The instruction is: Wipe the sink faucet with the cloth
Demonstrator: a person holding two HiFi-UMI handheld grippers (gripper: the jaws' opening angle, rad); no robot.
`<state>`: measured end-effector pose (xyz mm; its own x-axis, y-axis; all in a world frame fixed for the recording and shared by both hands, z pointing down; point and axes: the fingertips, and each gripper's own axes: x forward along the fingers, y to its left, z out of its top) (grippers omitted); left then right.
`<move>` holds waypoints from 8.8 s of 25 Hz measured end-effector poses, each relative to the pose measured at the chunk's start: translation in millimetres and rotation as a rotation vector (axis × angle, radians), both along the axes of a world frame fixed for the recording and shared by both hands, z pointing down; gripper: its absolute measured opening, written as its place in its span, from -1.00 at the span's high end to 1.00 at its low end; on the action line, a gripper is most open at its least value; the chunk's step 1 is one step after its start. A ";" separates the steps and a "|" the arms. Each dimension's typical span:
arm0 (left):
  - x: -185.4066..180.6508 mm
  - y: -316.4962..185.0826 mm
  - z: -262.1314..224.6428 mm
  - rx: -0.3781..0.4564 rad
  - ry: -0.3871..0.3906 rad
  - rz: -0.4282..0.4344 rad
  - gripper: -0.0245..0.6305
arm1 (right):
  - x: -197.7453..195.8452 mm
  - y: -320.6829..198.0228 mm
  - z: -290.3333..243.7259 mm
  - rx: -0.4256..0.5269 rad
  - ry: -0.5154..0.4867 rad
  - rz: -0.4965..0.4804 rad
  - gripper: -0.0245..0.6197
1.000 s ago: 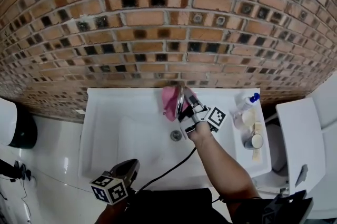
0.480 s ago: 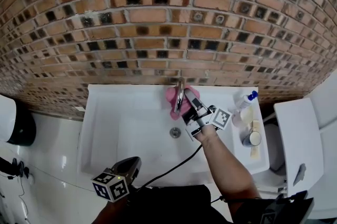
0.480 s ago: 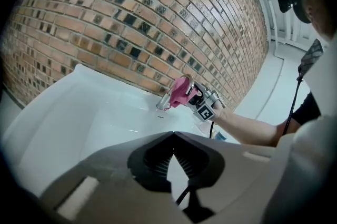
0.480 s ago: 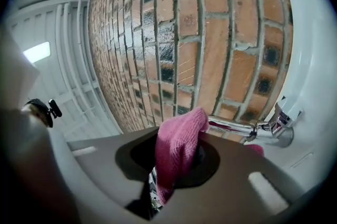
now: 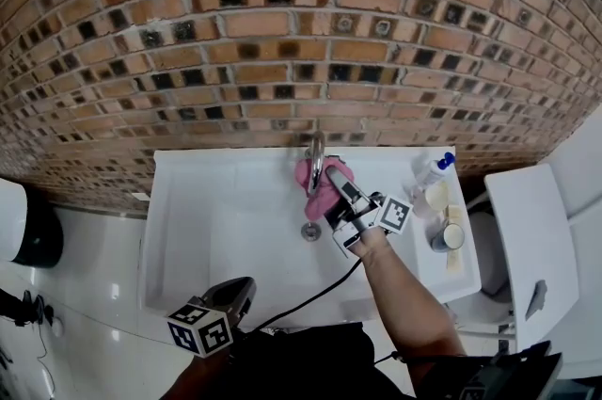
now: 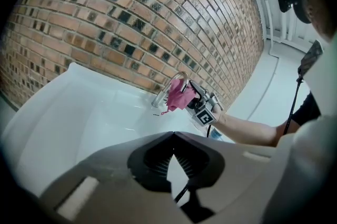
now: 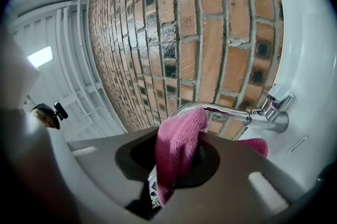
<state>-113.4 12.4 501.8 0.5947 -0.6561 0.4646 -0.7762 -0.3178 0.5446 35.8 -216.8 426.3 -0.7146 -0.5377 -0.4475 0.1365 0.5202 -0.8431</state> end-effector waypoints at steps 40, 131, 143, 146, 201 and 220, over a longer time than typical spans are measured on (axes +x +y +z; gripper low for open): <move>56.1 -72.7 28.6 -0.053 -0.002 -0.103 0.91 | 13.9 -132.6 31.3 0.072 0.935 -0.069 0.75; -27.3 22.8 21.5 -0.028 0.038 0.128 0.91 | -56.4 61.1 46.4 0.265 1.078 0.131 0.75; -27.4 22.6 23.3 -0.039 0.039 0.068 0.91 | -44.5 55.2 99.5 0.034 0.972 0.072 0.75; -37.4 21.9 25.0 -0.052 0.028 0.027 0.92 | -43.6 39.3 118.9 -0.112 0.806 0.089 0.75; 1.1 -11.5 21.6 -0.013 0.066 0.189 0.91 | 23.3 116.6 75.3 -0.206 0.602 0.207 0.75; 63.1 39.2 -8.2 0.054 0.078 0.043 0.91 | 90.1 252.3 18.3 -0.012 0.686 0.082 0.75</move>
<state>-50.3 51.7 493.7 0.6561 -0.6519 0.3802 -0.7167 -0.3807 0.5843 125.9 35.5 444.7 -0.7908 -0.6043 0.0972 -0.4691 0.4964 -0.7305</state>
